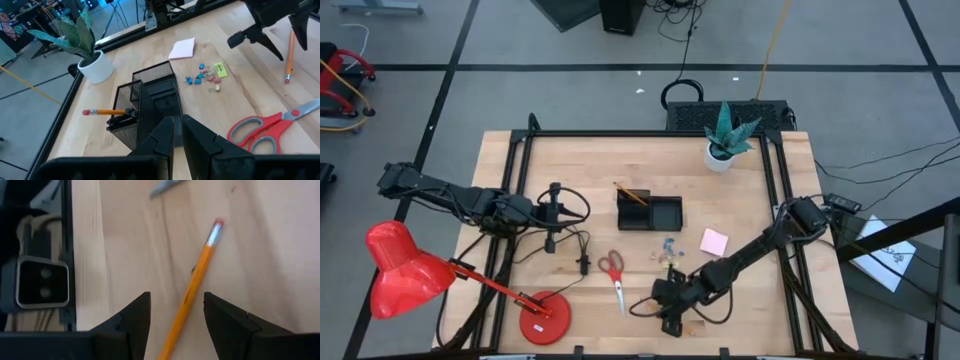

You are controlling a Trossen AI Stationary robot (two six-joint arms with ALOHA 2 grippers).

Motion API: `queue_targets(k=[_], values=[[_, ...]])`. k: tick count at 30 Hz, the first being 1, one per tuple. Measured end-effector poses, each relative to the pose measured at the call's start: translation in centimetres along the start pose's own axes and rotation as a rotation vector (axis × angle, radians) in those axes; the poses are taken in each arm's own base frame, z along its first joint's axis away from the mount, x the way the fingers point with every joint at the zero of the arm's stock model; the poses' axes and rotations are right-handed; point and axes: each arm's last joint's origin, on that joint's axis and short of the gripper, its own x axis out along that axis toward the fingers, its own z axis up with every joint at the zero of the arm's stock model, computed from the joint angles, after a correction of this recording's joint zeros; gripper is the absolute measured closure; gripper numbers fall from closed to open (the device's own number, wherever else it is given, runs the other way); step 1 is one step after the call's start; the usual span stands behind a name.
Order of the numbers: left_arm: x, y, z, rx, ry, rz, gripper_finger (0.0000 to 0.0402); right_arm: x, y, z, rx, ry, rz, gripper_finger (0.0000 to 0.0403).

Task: Pick and place office supplies into organizer
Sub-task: Put the orange pencil into the black desk organizer

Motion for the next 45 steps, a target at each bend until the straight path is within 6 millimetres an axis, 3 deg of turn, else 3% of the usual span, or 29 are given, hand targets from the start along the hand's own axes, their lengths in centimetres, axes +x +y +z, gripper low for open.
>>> queue_targets(k=[11,22,36,45], values=[[0.0,0.0,0.2,-0.014,-0.017,0.002,0.0357,1.5,0.9,-2.2,0.041,-0.008,-0.047,0.0229],[0.0,0.0,0.2,-0.030,-0.016,0.001,0.0357,2.4,-0.8,-4.0,0.026,0.096,-0.226,0.0229],[0.0,0.0,0.2,-0.028,-0.016,0.001,0.0357,2.0,-1.9,-4.7,-0.101,0.126,-0.387,0.0230],[0.0,0.0,0.2,-0.027,-0.015,0.001,0.0357,1.8,-2.7,-4.4,-0.060,0.144,-0.429,0.0230]])
